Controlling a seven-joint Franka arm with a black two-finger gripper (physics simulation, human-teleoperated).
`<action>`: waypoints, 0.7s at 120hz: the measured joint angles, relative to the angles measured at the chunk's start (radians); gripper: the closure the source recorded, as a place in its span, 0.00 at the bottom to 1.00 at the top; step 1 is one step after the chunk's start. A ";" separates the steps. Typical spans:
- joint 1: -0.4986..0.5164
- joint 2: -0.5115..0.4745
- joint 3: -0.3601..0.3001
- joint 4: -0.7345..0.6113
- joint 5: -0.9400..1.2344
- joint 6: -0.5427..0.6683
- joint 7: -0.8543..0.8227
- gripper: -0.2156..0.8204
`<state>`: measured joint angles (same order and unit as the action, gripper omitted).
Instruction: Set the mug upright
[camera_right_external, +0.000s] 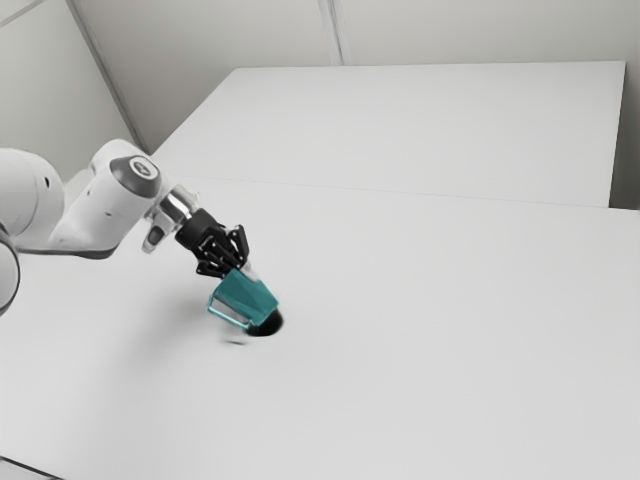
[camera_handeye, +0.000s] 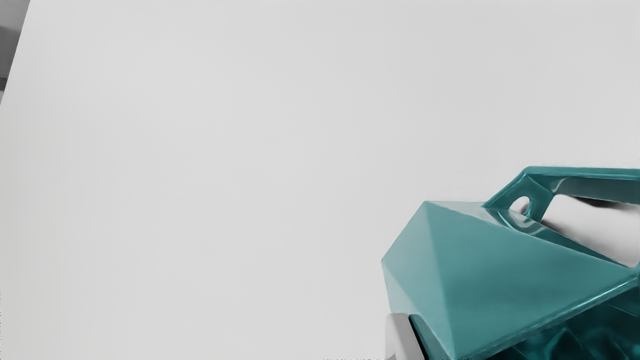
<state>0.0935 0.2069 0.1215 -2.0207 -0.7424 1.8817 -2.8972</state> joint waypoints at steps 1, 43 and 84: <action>-0.002 -0.006 -0.001 -0.001 0.006 0.001 0.000 0.96; -0.056 -0.153 -0.135 -0.037 0.498 0.153 0.000 0.97; -0.052 -0.184 -0.162 -0.162 0.713 0.405 0.000 0.97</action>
<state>0.0415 0.0225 -0.0400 -2.1823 -0.0294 2.2870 -2.8970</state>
